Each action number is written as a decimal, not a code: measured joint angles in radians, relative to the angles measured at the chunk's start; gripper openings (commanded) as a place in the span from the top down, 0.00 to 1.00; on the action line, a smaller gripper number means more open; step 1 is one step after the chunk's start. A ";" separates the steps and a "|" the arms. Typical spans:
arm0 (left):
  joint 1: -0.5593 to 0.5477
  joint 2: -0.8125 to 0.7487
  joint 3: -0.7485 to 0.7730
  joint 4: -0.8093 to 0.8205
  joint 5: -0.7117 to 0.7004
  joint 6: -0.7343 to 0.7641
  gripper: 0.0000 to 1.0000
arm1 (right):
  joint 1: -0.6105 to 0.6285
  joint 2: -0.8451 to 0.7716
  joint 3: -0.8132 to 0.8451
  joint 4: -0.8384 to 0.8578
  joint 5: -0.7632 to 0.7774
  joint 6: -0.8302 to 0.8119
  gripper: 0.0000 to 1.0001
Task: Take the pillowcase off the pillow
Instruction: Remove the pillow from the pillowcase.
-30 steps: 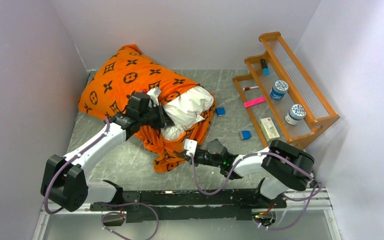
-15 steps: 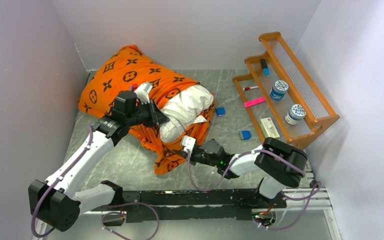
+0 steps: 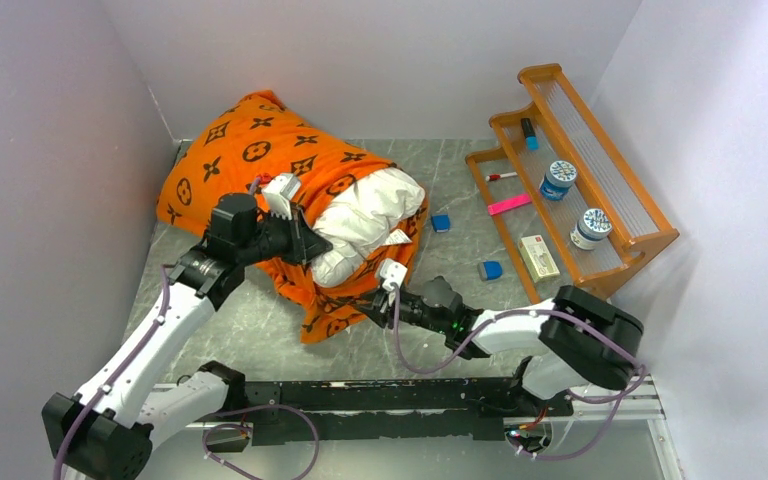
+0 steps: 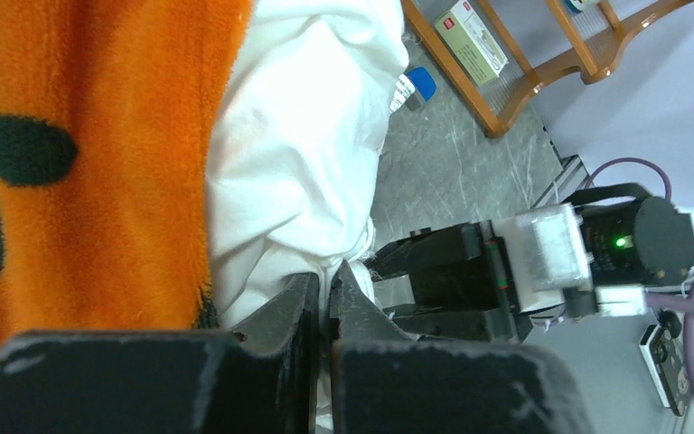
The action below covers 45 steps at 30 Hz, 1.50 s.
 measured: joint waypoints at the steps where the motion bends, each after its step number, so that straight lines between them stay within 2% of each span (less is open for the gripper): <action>1: 0.003 -0.013 -0.009 0.003 0.003 0.008 0.95 | 0.000 -0.023 0.000 -0.018 0.001 0.016 0.56; 3: 0.005 -0.031 -0.024 0.007 0.006 0.023 0.95 | 0.000 -0.072 0.000 -0.050 0.005 0.042 0.48; 7: 0.005 -0.040 -0.055 0.026 0.011 0.034 0.95 | 0.000 -0.182 0.000 -0.108 0.036 0.114 0.39; 14: 0.006 -0.047 -0.078 0.066 0.034 0.034 0.95 | 0.000 -0.257 -0.017 -0.124 0.225 0.317 0.34; 21: 0.008 -0.055 -0.103 0.101 0.064 0.030 0.95 | -0.001 -0.204 -0.031 -0.113 0.388 0.536 0.32; 29: 0.010 -0.060 -0.126 0.136 0.093 0.023 0.95 | -0.002 -0.076 -0.008 -0.060 0.407 0.700 0.31; 36: 0.010 -0.060 -0.128 0.137 0.096 0.028 0.95 | -0.010 -0.035 0.011 0.035 0.379 0.760 0.31; 41: 0.010 -0.064 -0.128 0.137 0.097 0.029 0.95 | -0.013 -0.035 0.013 0.063 0.378 0.778 0.38; 43: 0.010 -0.065 -0.128 0.134 0.100 0.029 0.95 | -0.015 -0.030 0.013 0.066 0.386 0.779 0.45; 45: 0.010 -0.065 -0.123 0.117 0.102 0.034 0.95 | -0.022 -0.012 0.018 0.070 0.394 0.779 0.57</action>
